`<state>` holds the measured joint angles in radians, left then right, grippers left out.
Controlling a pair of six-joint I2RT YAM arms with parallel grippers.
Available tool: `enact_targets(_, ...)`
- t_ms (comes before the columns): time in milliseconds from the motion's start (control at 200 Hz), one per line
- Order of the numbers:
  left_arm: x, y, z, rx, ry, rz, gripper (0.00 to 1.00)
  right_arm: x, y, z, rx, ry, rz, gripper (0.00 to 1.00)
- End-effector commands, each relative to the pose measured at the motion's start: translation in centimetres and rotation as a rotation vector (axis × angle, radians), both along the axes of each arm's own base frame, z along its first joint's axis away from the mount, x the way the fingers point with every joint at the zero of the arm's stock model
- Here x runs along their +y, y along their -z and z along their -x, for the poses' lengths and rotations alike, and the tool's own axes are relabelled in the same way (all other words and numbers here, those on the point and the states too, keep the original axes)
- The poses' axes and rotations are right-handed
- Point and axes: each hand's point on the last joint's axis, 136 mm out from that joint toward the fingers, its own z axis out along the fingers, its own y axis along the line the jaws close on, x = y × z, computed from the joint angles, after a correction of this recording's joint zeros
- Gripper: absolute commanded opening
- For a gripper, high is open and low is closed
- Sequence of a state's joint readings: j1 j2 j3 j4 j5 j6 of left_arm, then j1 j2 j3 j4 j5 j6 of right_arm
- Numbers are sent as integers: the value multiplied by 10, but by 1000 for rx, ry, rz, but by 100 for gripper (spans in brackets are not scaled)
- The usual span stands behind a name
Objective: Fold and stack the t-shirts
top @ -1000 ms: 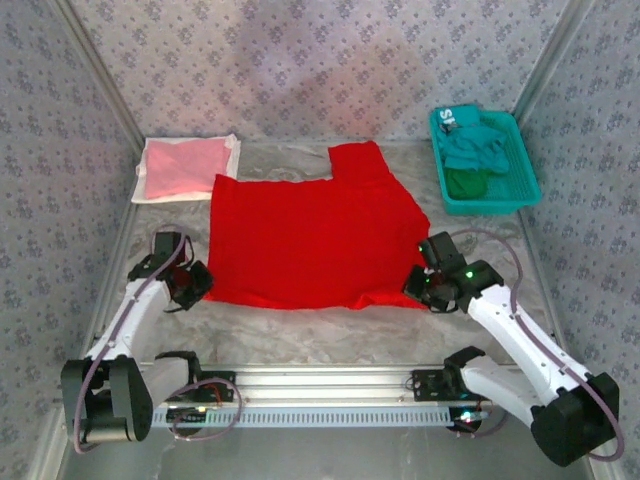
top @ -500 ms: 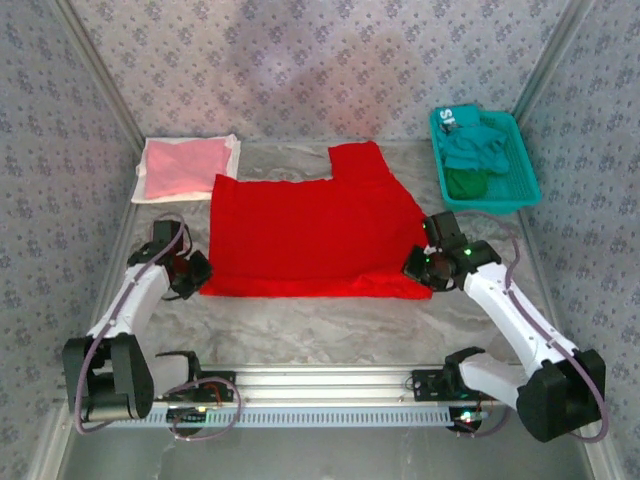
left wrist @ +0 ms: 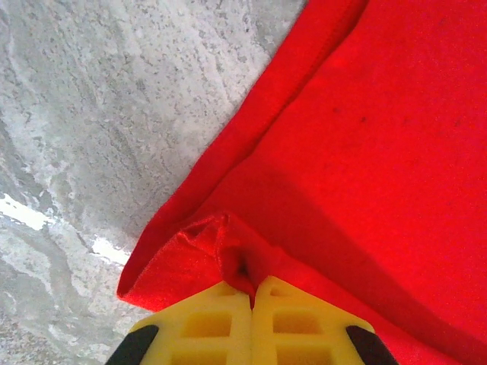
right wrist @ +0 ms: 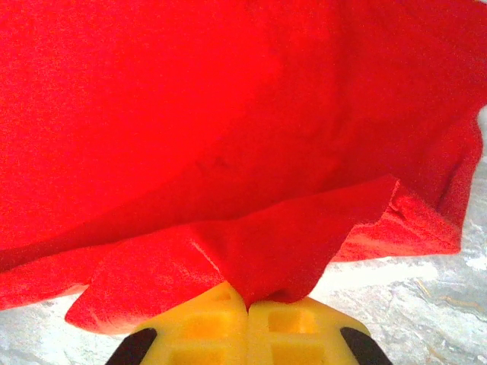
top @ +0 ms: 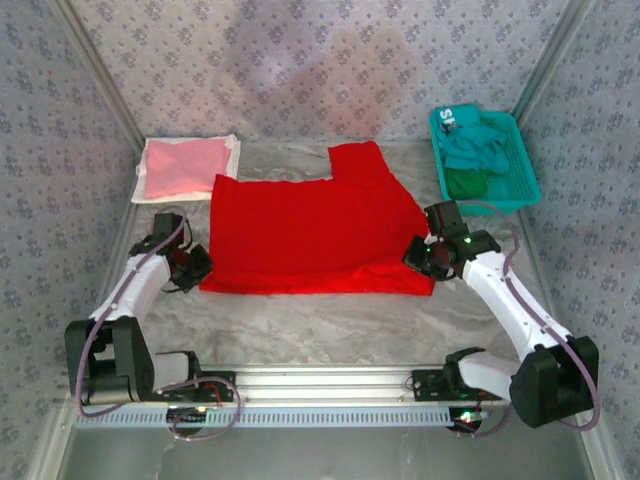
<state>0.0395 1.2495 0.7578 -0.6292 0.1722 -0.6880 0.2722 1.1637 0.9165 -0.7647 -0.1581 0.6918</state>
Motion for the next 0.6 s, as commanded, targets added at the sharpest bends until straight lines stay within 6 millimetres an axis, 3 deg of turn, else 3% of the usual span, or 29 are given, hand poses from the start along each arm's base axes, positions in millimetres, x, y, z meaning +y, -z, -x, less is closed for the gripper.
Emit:
enact_targets(0, 2, -10, -11, -32, 17, -8, 0, 2, -12, -13, -37, -18, -7, 0)
enact_targets(175, 5, -7, -27, -35, 40, -25, 0, 1, -8, -30, -34, -16, -9, 0)
enact_targets(315, 7, 0, -54, -34, 55, -28, 0, 3, -7, -68, -63, 1, -17, 3)
enact_targets(355, 11, 0, -64, -40, 48, -41, 9, 4, -9, -83, -73, 3, -13, 7)
enact_targets(405, 17, -1, -75, -55, 30, -53, 30, 3, -10, -99, -78, 17, 3, 16)
enact_targets(435, 20, -5, -81, -69, 22, -59, 31, 2, -7, -107, -81, 2, 15, 16)
enact_targets(460, 22, -8, -85, -81, 15, -67, 32, 3, -18, -119, -113, -1, 10, 19)
enact_targets(530, 26, -16, -89, -112, -8, -89, 37, 4, -27, -133, -141, -25, 2, 41)
enact_targets(595, 29, -22, -85, -132, -15, -109, 44, 4, -40, -139, -199, -36, 19, 43)
